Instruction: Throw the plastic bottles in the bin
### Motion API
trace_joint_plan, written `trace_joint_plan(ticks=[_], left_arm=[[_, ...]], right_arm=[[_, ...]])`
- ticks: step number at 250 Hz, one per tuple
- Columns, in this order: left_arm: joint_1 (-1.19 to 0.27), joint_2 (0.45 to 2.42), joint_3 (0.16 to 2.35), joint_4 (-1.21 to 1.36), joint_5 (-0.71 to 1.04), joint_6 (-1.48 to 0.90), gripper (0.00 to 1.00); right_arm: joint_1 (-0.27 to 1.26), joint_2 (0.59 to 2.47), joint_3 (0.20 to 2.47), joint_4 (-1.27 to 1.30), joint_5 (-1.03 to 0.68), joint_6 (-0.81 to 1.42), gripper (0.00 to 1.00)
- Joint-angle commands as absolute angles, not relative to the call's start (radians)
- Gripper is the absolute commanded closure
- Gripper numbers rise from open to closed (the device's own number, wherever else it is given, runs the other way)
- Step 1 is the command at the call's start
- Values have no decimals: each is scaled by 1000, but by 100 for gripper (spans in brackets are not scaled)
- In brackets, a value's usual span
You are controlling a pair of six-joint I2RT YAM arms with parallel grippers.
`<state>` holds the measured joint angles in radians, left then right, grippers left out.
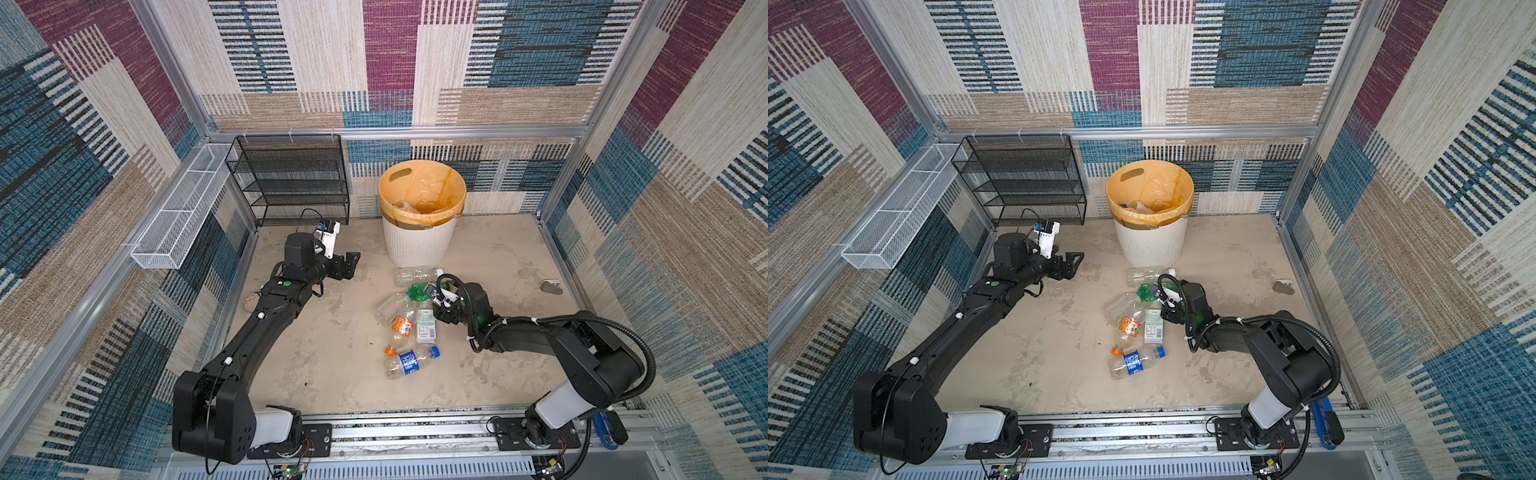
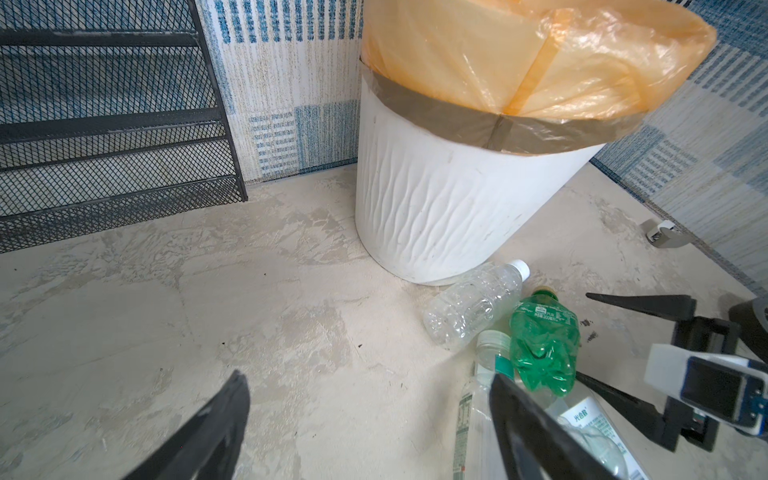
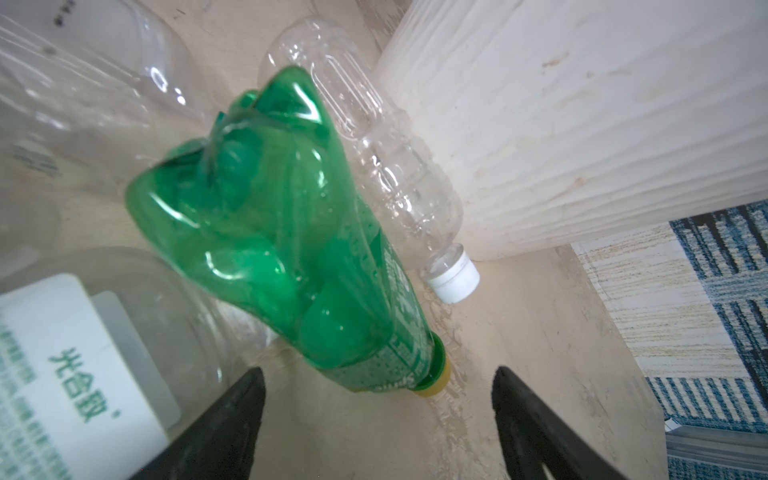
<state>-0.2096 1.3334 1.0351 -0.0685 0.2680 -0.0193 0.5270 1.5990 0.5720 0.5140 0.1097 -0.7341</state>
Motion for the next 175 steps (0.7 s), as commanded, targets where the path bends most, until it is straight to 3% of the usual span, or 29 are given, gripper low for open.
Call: trace_joint_plan(ticks=[1, 60, 175], left_arm=[[-208, 1333, 1033, -58, 276, -17, 9], [-209, 1332, 1034, -59, 279, -18, 9], [-209, 1328, 1035, -60, 287, -19, 9]], right_arm=[[532, 1612, 581, 581, 110, -750, 17], [534, 1643, 606, 581, 98, -769, 39], [536, 1631, 620, 533, 29, -772, 47]])
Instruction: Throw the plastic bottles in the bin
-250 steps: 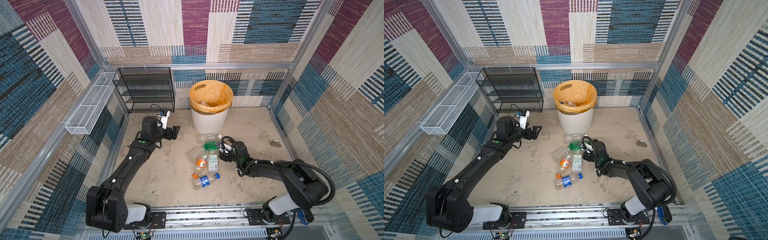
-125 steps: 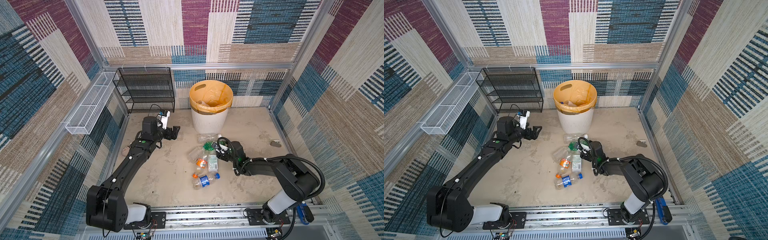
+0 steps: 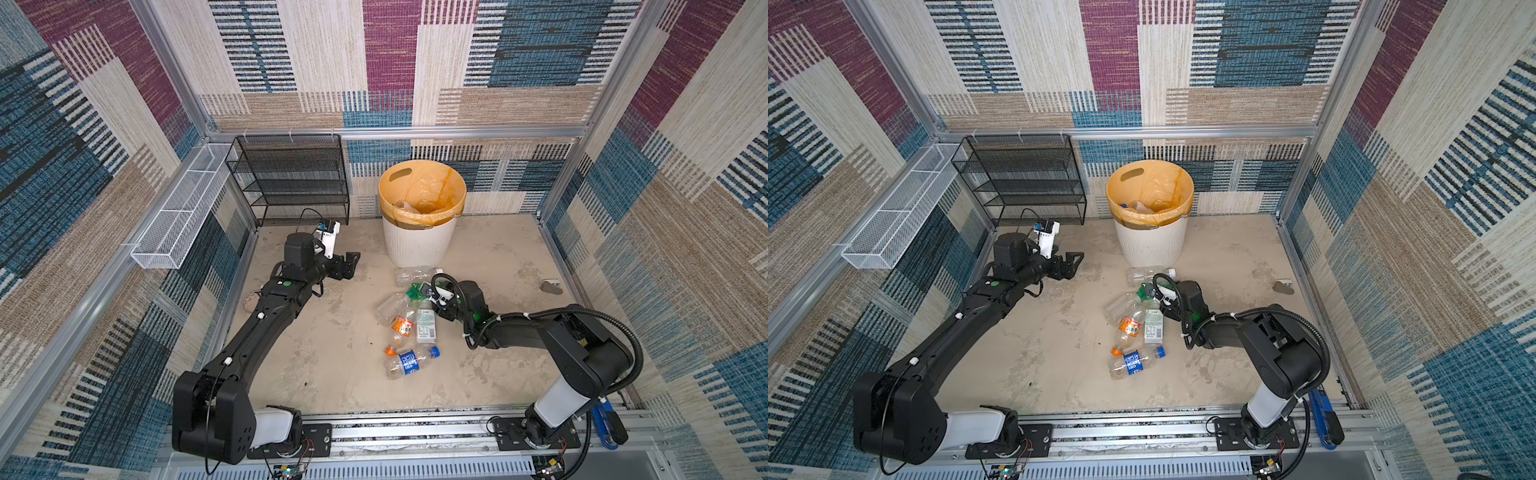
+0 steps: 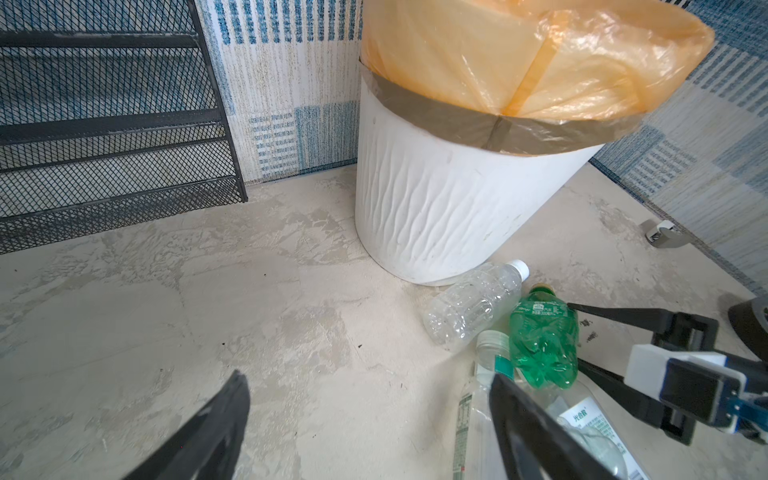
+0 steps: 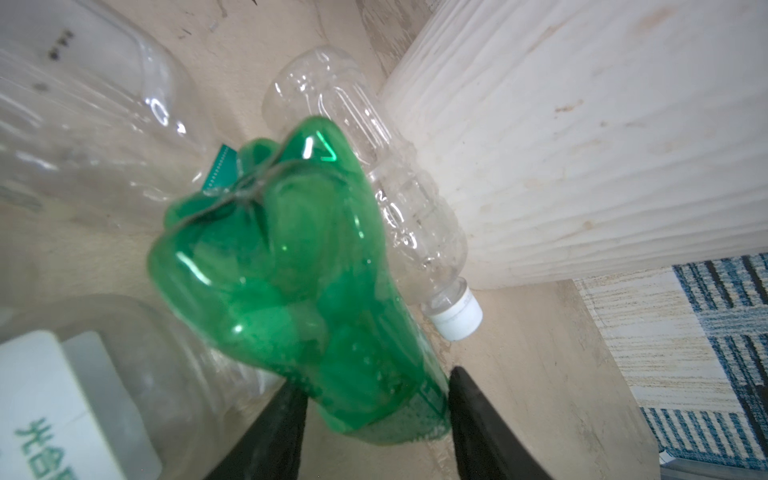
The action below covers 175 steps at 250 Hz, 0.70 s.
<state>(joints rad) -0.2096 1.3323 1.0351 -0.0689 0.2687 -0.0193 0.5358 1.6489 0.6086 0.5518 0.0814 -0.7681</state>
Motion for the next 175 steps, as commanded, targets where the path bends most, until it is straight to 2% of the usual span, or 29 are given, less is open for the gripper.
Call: trace_joint_plan(ticks=[1, 57, 118, 151, 175], left_arm=[[-209, 1328, 1035, -61, 287, -19, 10], [-209, 1325, 1037, -63, 290, -19, 9], [-209, 1319, 1037, -65, 295, -19, 10], [-209, 1316, 1038, -65, 300, -20, 10], [-210, 1316, 1038, -65, 307, -23, 10]], right_arm=[[536, 1630, 620, 531, 27, -770, 47], [537, 1629, 668, 425, -33, -750, 59], [535, 1606, 666, 349, -47, -727, 61], [535, 1577, 656, 314, -41, -721, 59], [535, 1566, 654, 311, -19, -733, 48]])
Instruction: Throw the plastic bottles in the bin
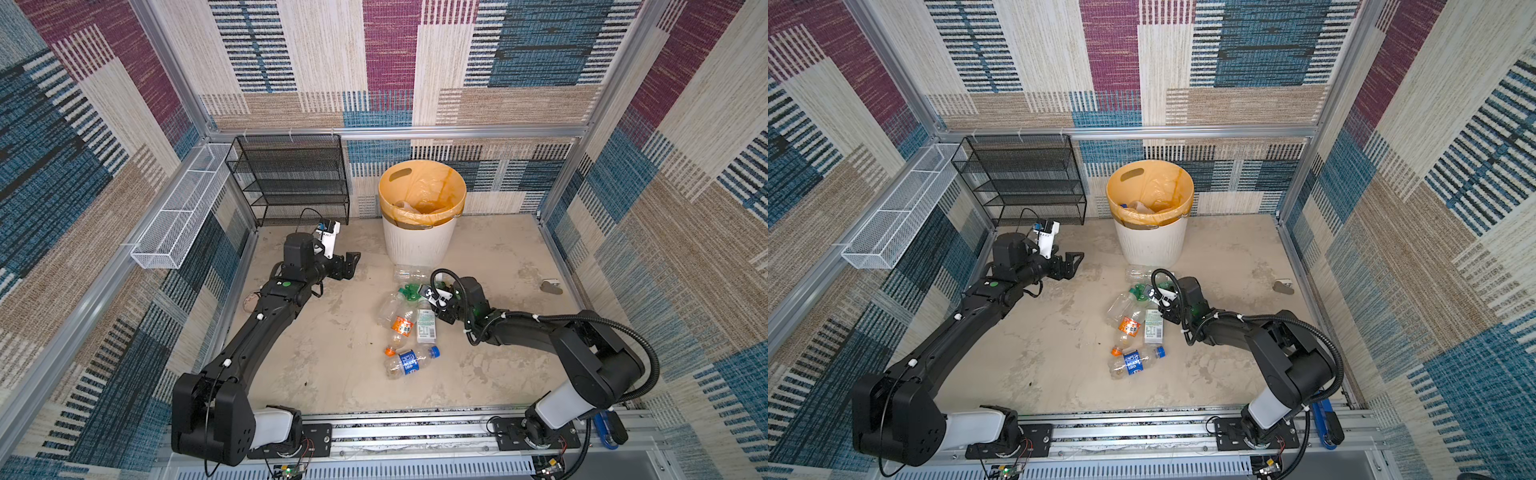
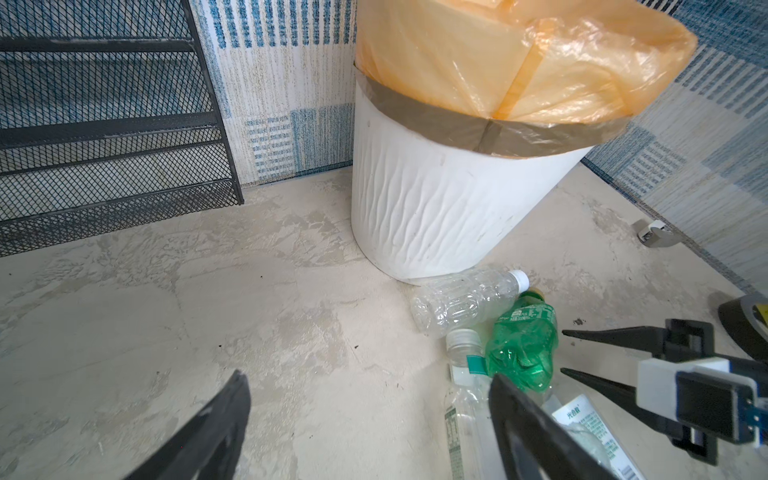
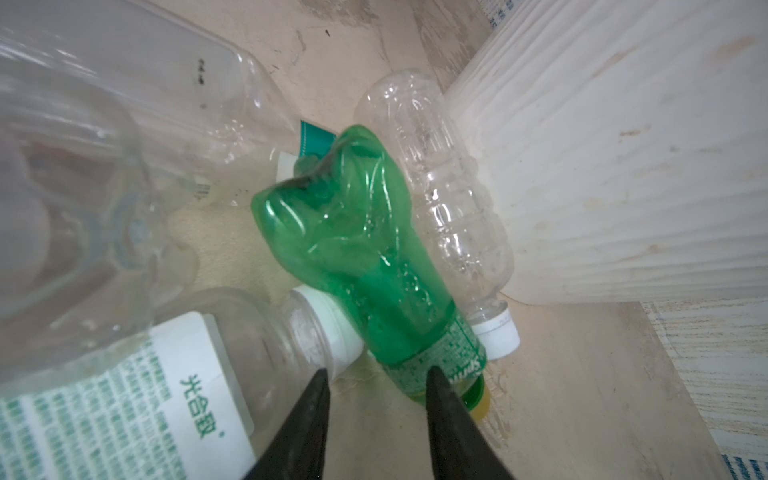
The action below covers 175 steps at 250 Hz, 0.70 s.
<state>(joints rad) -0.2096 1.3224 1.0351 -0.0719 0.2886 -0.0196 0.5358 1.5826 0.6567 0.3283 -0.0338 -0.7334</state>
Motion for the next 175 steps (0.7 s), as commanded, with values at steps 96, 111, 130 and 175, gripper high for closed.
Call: trace_joint_plan(ticks=[96, 111, 130, 175], left_arm=[[-210, 1311, 1040, -70, 310, -20, 10], [-210, 1310, 1040, -71, 313, -19, 10], [-210, 1310, 1040, -71, 311, -18, 10], [-210, 1312, 1040, -72, 309, -14, 10]], right_arm=[[476, 1595, 774, 160, -27, -842, 35], [466, 1606, 791, 145, -34, -854, 35], [463, 1628, 815, 117, -40, -873, 35], [465, 1653, 811, 133, -47, -916, 33]])
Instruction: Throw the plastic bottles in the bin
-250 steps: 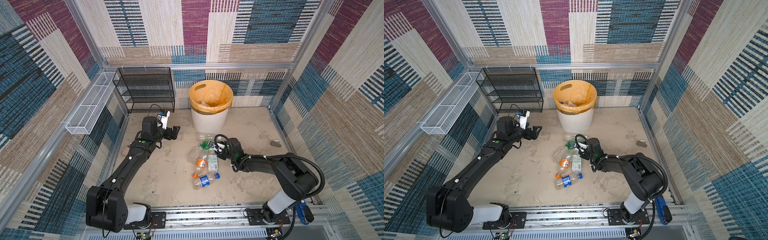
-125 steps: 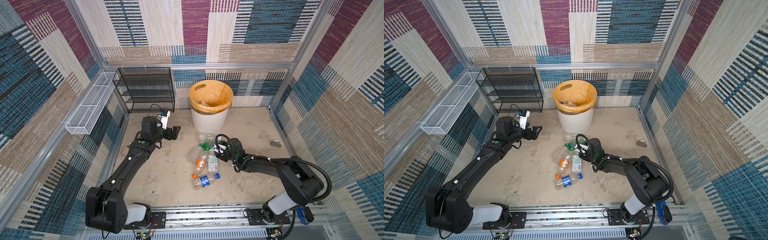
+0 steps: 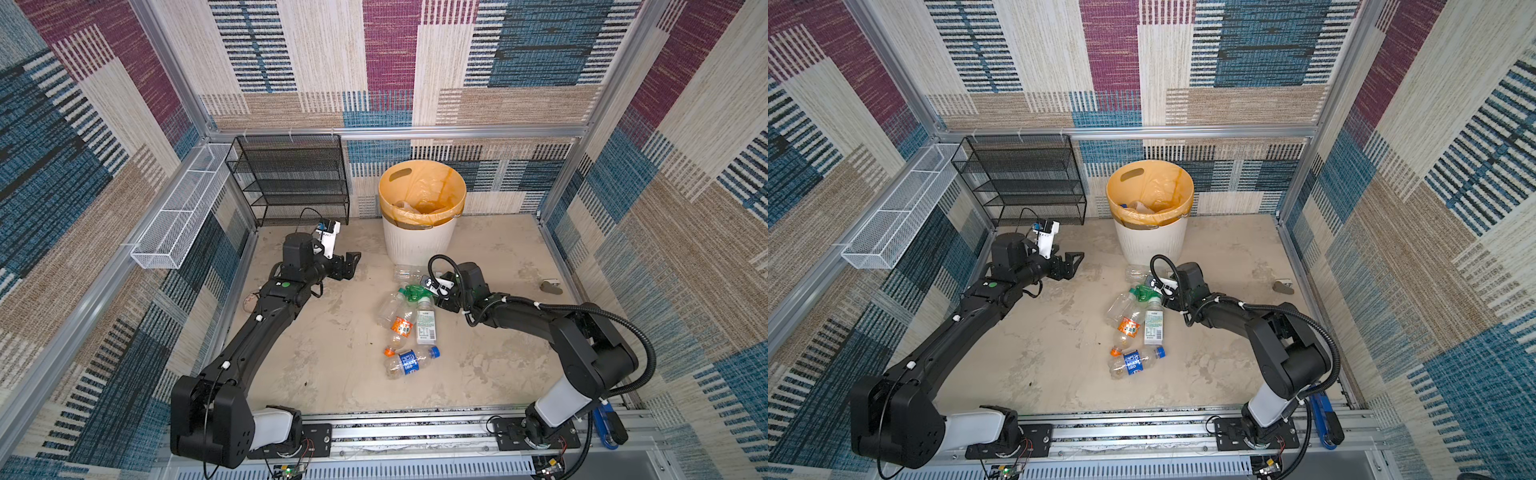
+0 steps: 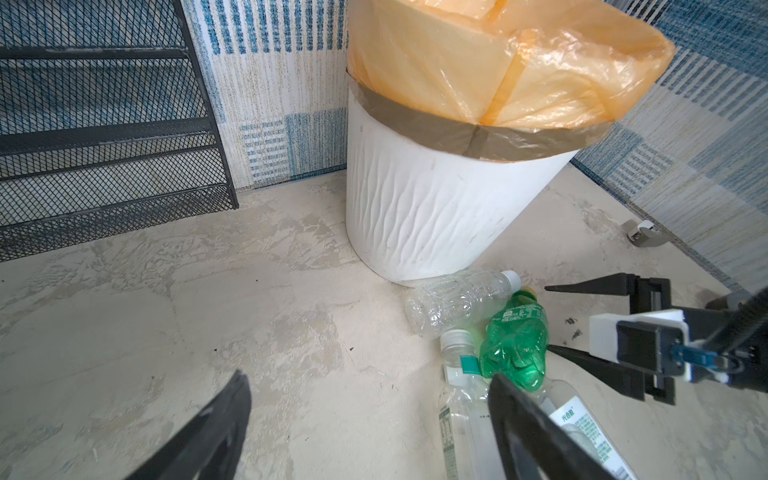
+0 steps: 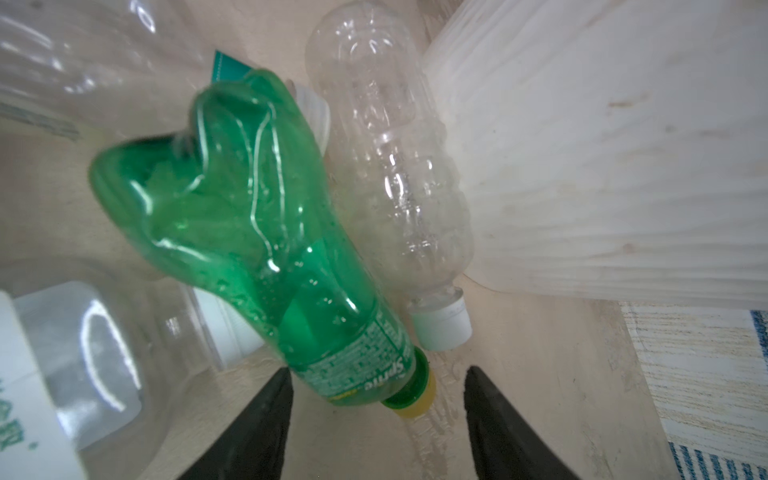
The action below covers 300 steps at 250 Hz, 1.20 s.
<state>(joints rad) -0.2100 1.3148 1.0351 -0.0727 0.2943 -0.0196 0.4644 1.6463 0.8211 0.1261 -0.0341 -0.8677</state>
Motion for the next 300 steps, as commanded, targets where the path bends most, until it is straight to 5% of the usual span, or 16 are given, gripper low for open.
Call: trace_joint_plan(ticks=[1, 128, 226, 300], left_arm=[[-210, 1312, 1040, -72, 308, -15, 10], [-210, 1331, 1047, -81, 324, -11, 11], [-210, 1339, 1051, -83, 337, -14, 12], [-210, 1339, 1052, -82, 347, -16, 12]], right_arm=[[465, 1654, 810, 135, -46, -917, 33], [472, 1737, 855, 229, -39, -986, 31], [483, 1678, 797, 245, -56, -992, 61], [483, 1619, 751, 271, -55, -943, 72]])
